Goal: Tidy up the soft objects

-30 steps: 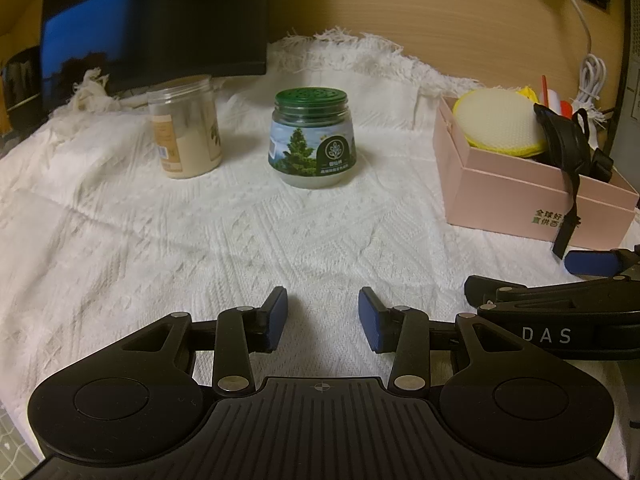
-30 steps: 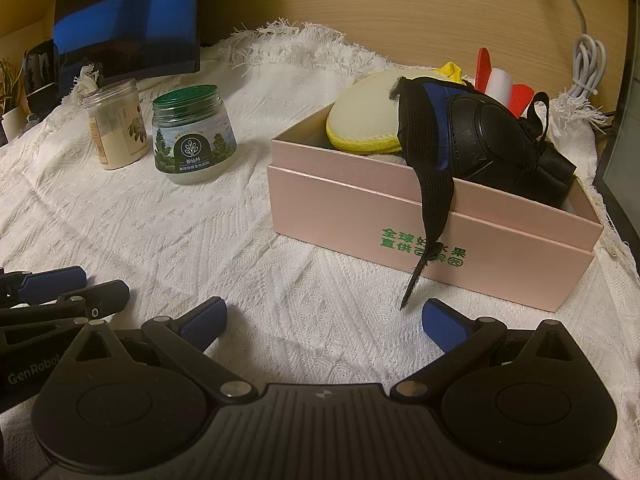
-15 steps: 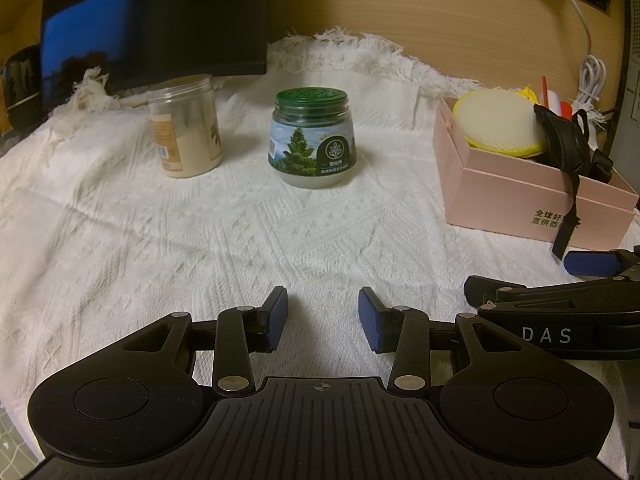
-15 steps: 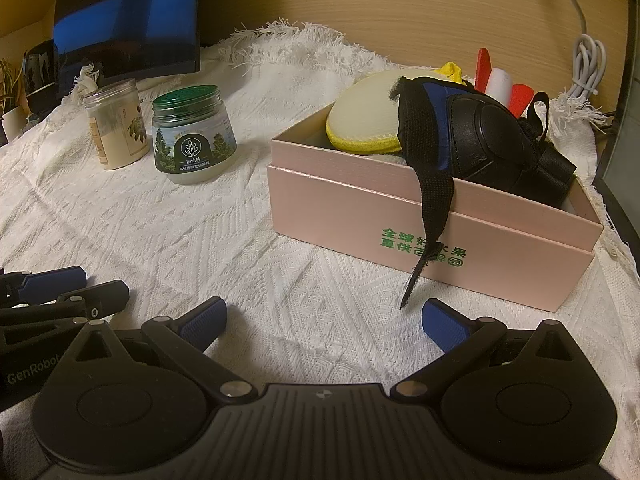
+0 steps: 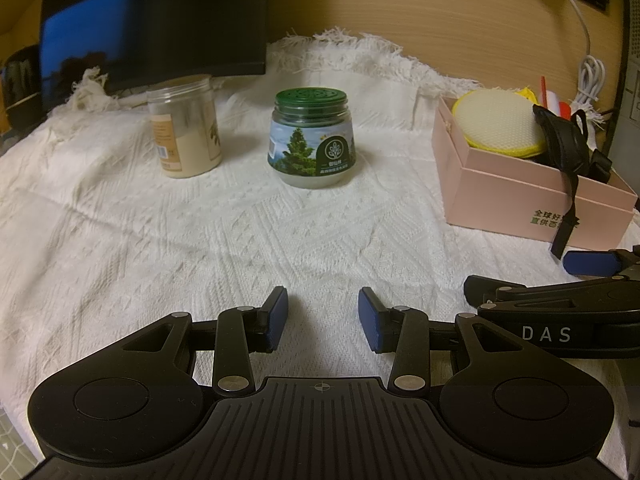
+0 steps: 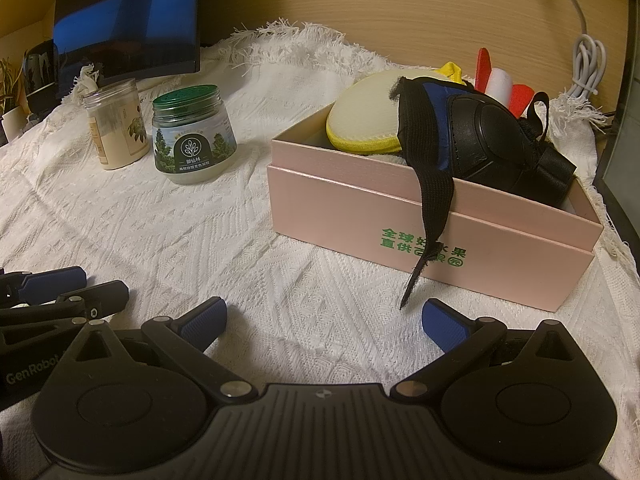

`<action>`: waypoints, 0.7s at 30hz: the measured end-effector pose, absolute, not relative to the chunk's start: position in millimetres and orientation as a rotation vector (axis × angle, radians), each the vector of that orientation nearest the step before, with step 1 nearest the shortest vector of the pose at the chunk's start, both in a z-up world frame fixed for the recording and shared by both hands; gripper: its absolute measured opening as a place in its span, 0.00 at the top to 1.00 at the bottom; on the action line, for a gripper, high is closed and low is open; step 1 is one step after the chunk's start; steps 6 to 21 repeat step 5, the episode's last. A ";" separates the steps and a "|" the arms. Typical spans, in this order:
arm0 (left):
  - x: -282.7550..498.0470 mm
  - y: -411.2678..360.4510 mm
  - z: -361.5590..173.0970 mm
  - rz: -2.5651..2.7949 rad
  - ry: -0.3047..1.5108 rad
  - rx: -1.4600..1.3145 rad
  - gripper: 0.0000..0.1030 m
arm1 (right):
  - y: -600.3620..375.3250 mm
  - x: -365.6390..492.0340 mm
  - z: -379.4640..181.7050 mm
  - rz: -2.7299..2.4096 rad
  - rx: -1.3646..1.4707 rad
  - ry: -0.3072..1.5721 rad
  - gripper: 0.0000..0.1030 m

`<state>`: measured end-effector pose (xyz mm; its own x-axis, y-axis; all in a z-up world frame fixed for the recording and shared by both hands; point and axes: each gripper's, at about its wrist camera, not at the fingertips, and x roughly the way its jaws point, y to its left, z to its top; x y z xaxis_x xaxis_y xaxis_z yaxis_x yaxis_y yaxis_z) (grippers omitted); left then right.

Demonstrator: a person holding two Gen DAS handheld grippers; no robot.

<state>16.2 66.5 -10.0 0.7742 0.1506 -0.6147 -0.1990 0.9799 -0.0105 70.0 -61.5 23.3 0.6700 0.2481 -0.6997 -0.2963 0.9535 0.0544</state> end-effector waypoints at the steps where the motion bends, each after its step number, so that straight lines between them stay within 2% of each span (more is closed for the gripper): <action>1: 16.1 66.6 -9.9 0.190 0.659 -0.077 0.57 | -61.5 70.0 23.3 0.307 -0.066 0.778 0.00; 21: 16.0 65.0 -9.8 0.191 0.659 -0.068 0.58 | -61.5 70.1 23.3 0.307 -0.066 0.778 0.00</action>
